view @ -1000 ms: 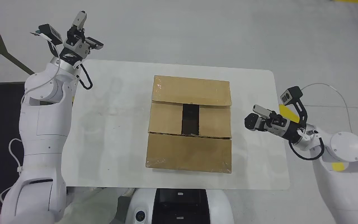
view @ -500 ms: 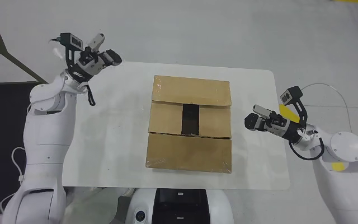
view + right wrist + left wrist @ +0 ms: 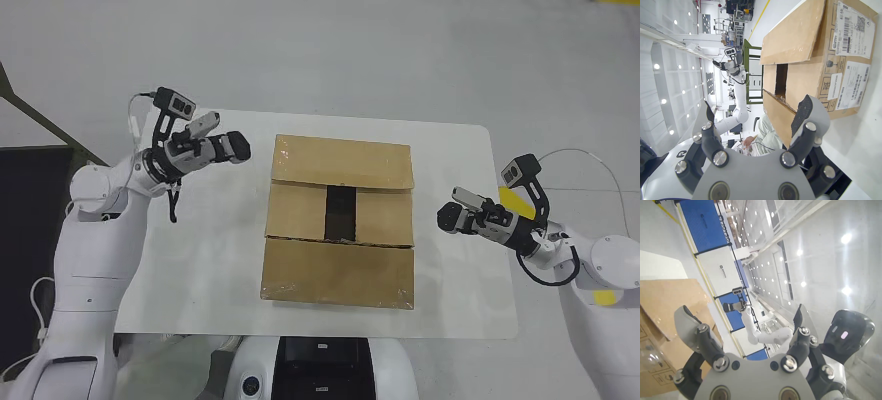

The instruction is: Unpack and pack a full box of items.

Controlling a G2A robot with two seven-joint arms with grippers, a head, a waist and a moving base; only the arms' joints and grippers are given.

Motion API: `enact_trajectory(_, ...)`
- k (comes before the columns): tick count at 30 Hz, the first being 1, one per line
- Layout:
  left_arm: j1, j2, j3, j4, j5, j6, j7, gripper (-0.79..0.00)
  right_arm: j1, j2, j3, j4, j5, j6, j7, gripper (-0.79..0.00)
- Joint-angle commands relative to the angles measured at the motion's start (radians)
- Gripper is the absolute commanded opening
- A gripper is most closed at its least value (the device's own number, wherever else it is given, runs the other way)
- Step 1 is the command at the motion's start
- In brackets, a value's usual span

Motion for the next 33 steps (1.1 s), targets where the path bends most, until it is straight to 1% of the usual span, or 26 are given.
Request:
enact_trajectory(1, 0.006, 0.0, 0.005, -0.008, -0.017, 0.007, -0.035, 0.0, 0.0, 0.0, 0.0, 0.0, 0.0, 0.0, 0.0, 0.0)
enact_trajectory(6, 0.021, 0.001, 0.028, -0.03, -0.014, 0.008, -0.099, 0.0, 0.0, 0.0, 0.0, 0.0, 0.0, 0.0, 0.0, 0.0)
enact_trajectory(12, 0.026, -0.002, 0.074, -0.034, -0.014, 0.034, -0.124, 0.0, 0.0, 0.0, 0.0, 0.0, 0.0, 0.0, 0.0, 0.0)
enact_trajectory(18, 0.013, -0.009, 0.146, -0.032, 0.057, 0.003, -0.116, 0.0, 0.0, 0.0, 0.0, 0.0, 0.0, 0.0, 0.0, 0.0)
enact_trajectory(20, 0.0, -0.013, 0.173, -0.019, 0.09, -0.013, -0.1, 0.0, 0.0, 0.0, 0.0, 0.0, 0.0, 0.0, 0.0, 0.0)
enact_trajectory(24, -0.031, -0.019, 0.216, 0.026, 0.113, -0.005, -0.092, 0.0, 0.0, 0.0, 0.0, 0.0, 0.0, 0.0, 0.0, 0.0)
enact_trajectory(30, -0.057, -0.02, 0.24, 0.085, 0.141, -0.016, -0.129, 0.0, 0.0, 0.0, 0.0, 0.0, 0.0, 0.0, 0.0, 0.0)
enact_trajectory(33, -0.065, -0.019, 0.243, 0.108, 0.166, -0.028, -0.127, 0.0, 0.0, 0.0, 0.0, 0.0, 0.0, 0.0, 0.0, 0.0)
